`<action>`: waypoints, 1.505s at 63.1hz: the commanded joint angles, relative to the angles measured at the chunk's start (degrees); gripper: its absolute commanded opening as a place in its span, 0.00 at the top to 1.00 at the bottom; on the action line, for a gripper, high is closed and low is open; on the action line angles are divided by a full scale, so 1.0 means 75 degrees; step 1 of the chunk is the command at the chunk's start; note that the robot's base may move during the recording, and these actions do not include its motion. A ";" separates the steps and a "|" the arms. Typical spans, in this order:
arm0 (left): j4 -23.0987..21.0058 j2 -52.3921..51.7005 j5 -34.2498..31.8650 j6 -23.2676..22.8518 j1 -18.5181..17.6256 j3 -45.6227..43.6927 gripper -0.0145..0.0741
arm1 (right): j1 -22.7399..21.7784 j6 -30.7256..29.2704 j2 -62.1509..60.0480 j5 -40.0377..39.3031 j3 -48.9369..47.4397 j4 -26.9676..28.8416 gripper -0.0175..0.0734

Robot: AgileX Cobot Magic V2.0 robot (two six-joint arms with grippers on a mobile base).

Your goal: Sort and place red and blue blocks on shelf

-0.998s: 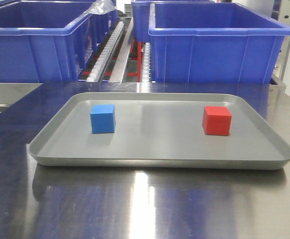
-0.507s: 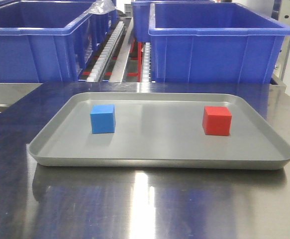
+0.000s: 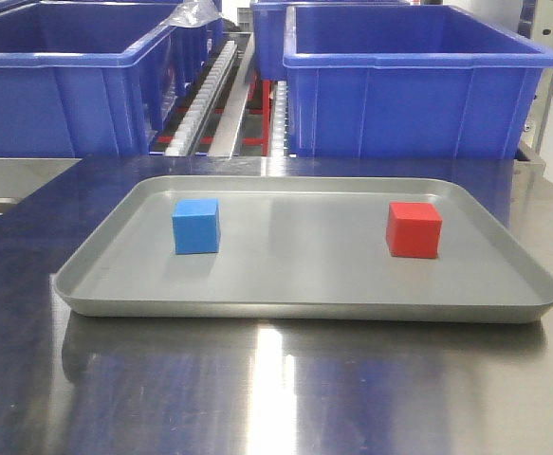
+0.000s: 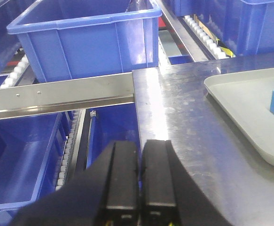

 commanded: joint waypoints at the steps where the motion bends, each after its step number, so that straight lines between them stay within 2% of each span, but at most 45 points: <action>1: -0.0037 -0.0155 -0.0683 -0.0047 0.0008 0.0235 0.70 | -0.0020 -0.0056 -0.0132 -0.0723 -0.0016 -0.0019 0.74; 51: -0.0037 -0.0155 -0.0683 -0.0047 0.0008 0.0235 0.70 | -0.0020 -0.0056 0.0137 -0.1263 -0.0024 -0.0019 0.74; 70: -0.0037 -0.0155 -0.0683 -0.0047 0.0008 0.0235 0.70 | -0.0020 -0.0045 0.2948 -0.1390 -0.0786 -0.0009 0.74; 85: -0.0037 -0.0155 -0.0683 -0.0047 0.0008 0.0235 0.70 | -0.0020 0.0506 0.5457 -0.1360 -0.1808 0.0776 0.74; 95: -0.0037 -0.0155 -0.0683 -0.0047 0.0008 0.0235 0.70 | -0.0020 0.0506 0.6390 -0.1331 -0.2731 0.0810 0.74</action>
